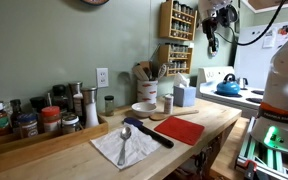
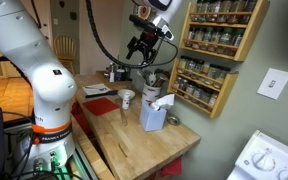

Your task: Use the bottle to push the bowl to the left then put some contents of the bottle in the bowl

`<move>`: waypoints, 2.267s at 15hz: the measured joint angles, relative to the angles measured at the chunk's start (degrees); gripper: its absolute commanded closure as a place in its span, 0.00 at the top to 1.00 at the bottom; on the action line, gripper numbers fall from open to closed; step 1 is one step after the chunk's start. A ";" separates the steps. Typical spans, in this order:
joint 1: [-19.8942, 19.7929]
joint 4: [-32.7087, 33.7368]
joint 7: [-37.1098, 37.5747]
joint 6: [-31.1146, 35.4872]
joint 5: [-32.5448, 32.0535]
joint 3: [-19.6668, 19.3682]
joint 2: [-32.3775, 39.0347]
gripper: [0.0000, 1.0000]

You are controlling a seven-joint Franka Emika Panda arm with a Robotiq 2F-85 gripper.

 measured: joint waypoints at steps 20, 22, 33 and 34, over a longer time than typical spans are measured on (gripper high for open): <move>12.02 -26.89 3.24 49.95 6.53 17.61 -8.24 1.00; 13.12 -31.82 1.80 55.30 6.53 17.26 -9.42 1.00; 14.42 -32.70 1.92 64.51 8.11 14.05 -0.68 1.00; 14.49 -32.68 2.41 64.75 8.12 14.15 0.51 1.00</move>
